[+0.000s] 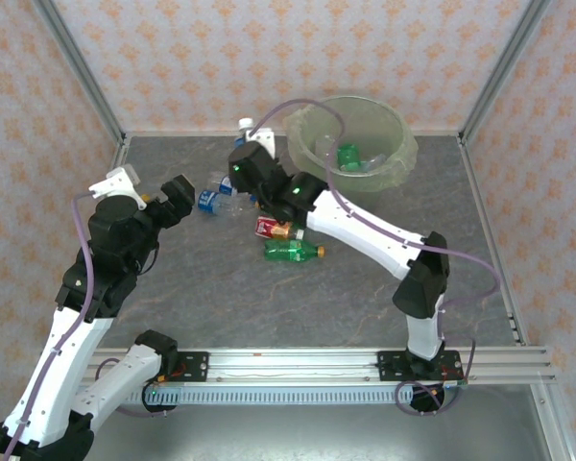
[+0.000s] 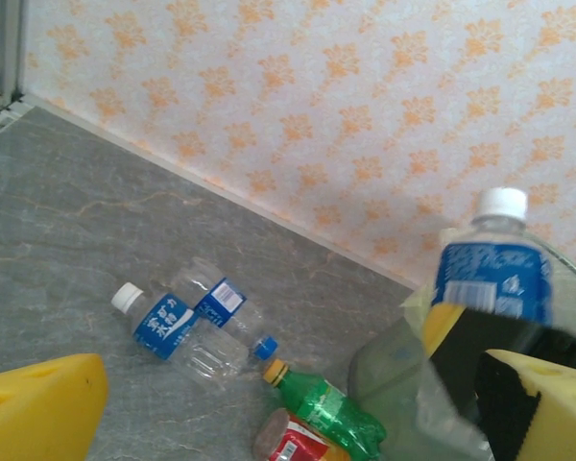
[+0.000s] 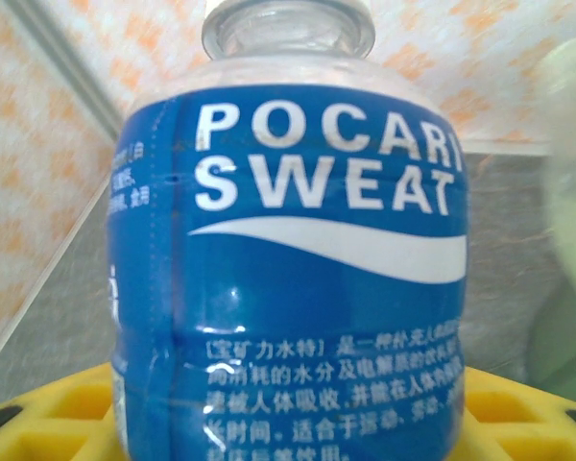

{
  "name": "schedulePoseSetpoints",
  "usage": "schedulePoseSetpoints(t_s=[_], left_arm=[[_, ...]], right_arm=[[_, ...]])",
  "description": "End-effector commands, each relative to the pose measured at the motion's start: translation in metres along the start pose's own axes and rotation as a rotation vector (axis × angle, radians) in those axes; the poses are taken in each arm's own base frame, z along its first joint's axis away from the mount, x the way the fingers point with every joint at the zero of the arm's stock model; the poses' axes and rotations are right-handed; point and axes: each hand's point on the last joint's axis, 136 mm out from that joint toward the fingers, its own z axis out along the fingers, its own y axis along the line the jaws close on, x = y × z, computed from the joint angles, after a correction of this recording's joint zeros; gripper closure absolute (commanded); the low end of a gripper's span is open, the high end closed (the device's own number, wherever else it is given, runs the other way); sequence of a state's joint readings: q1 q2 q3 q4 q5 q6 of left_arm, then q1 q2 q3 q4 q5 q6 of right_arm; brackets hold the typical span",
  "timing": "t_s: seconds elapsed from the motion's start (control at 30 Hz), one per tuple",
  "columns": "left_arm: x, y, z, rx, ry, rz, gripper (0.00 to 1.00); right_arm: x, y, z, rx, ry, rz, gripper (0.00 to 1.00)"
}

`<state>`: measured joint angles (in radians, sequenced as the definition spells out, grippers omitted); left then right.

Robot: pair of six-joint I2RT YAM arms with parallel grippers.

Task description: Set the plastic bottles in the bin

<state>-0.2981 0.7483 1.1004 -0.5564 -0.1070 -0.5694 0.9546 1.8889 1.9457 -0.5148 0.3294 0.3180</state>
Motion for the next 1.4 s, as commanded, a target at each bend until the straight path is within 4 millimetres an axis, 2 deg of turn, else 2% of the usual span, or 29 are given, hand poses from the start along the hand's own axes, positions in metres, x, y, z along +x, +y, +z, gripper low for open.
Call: schedulePoseSetpoints(t_s=[0.0, 0.13, 0.33, 0.53, 0.7, 0.93, 1.03, 1.07, 1.13, 1.2, 1.27, 1.3, 1.37], left_arm=[[-0.003, -0.013, -0.001, 0.077, -0.007, 0.016, 0.01], [-0.001, -0.022, 0.0, 0.122, 0.006, 0.024, 0.01], [-0.002, -0.023, 0.002, 0.117, 0.005, 0.031, 0.01], [-0.004, -0.026, 0.003, 0.129, -0.003, 0.02, 0.01], [-0.003, -0.025, 0.005, 0.122, -0.001, 0.017, 0.01], [-0.007, -0.022, 0.007, 0.102, -0.018, 0.013, 0.01], [-0.007, -0.021, 0.008, 0.093, -0.021, 0.012, 0.01], [-0.008, -0.021, 0.009, 0.092, -0.023, 0.012, 0.01], [-0.007, -0.02, 0.01, 0.084, -0.023, 0.013, 0.01], [-0.007, -0.019, 0.01, 0.081, -0.024, 0.012, 0.01], [-0.006, -0.018, 0.012, 0.074, -0.022, 0.012, 0.01], [-0.006, -0.017, 0.012, 0.07, -0.022, 0.01, 0.01], [-0.005, -0.016, 0.014, 0.065, -0.021, 0.011, 0.01]], right_arm=[[-0.062, -0.028, -0.033, 0.044, -0.149, 0.116, 0.47], [-0.086, -0.064, -0.039, 0.09, -0.195, 0.223, 0.47], [-0.11, -0.121, -0.047, 0.118, -0.271, 0.442, 0.45], [-0.112, -0.177, -0.044, 0.077, -0.321, 0.695, 0.48], [-0.109, -0.206, -0.035, 0.08, -0.342, 0.811, 0.47], [-0.102, -0.228, -0.007, 0.125, -0.308, 0.89, 0.44], [-0.103, -0.23, 0.007, 0.134, -0.283, 0.893, 0.42], [-0.104, -0.229, 0.011, 0.132, -0.276, 0.892, 0.39], [-0.106, -0.228, 0.018, 0.145, -0.257, 0.88, 0.24], [-0.11, -0.227, 0.022, 0.156, -0.244, 0.864, 0.18], [-0.112, -0.226, 0.024, 0.163, -0.235, 0.851, 0.04], [-0.112, -0.226, 0.025, 0.167, -0.232, 0.846, 0.0], [-0.111, -0.226, 0.024, 0.17, -0.231, 0.837, 0.0]])
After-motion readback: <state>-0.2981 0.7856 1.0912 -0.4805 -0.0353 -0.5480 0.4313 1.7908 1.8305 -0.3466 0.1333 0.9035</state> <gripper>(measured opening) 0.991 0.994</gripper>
